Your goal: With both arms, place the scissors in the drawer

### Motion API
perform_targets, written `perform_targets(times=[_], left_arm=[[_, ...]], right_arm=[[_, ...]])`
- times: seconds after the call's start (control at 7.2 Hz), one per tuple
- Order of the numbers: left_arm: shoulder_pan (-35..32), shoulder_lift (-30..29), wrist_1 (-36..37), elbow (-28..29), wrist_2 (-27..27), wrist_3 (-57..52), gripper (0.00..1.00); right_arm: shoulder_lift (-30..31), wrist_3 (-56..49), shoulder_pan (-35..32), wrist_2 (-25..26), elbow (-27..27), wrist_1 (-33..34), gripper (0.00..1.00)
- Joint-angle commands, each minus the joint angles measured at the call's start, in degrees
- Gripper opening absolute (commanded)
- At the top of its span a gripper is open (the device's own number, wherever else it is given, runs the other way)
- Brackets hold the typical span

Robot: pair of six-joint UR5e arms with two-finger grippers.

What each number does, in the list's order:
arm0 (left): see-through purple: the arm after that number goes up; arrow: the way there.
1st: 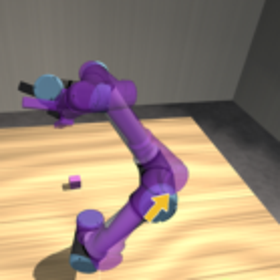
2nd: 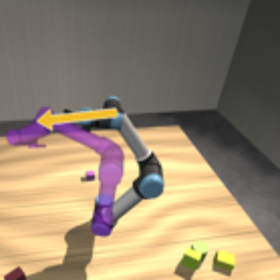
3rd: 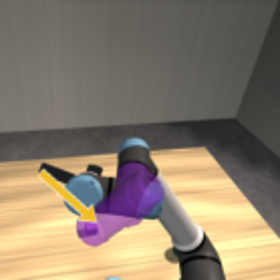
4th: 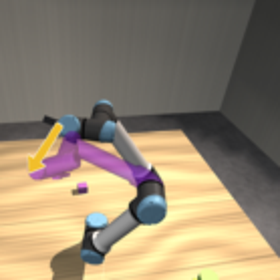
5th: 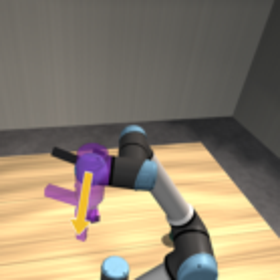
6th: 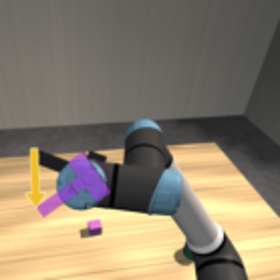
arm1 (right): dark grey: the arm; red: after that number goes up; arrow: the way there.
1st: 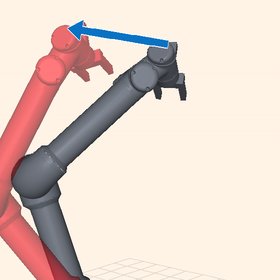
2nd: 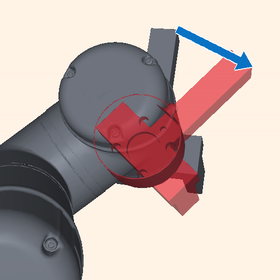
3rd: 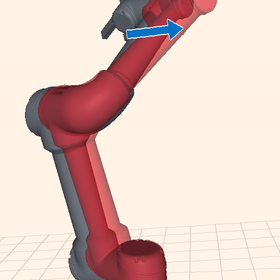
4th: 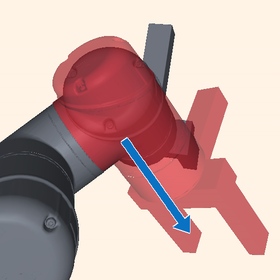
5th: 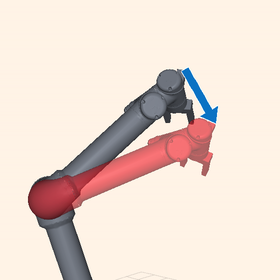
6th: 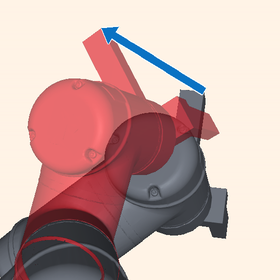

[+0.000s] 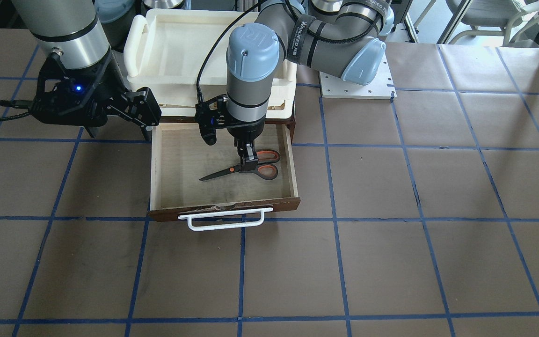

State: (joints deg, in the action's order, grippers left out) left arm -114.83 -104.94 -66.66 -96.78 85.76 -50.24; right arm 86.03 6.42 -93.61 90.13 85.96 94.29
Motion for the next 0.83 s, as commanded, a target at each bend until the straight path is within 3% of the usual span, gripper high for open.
perform_targets(times=[0.0,0.28,0.69], left_arm=[[0.5,2.2,0.0,0.8,-0.2,6.0,0.86],[5.5,4.4,-5.5,1.0,0.2,12.9,0.95],[13.1,7.4,-12.2,6.7,0.7,22.9,0.95]], right_arm=[[-0.1,0.0,0.0,0.1,0.0,1.2,1.0],[0.1,0.0,-0.1,0.2,0.3,1.2,1.0],[0.1,-0.1,-0.2,0.1,0.1,1.2,1.0]])
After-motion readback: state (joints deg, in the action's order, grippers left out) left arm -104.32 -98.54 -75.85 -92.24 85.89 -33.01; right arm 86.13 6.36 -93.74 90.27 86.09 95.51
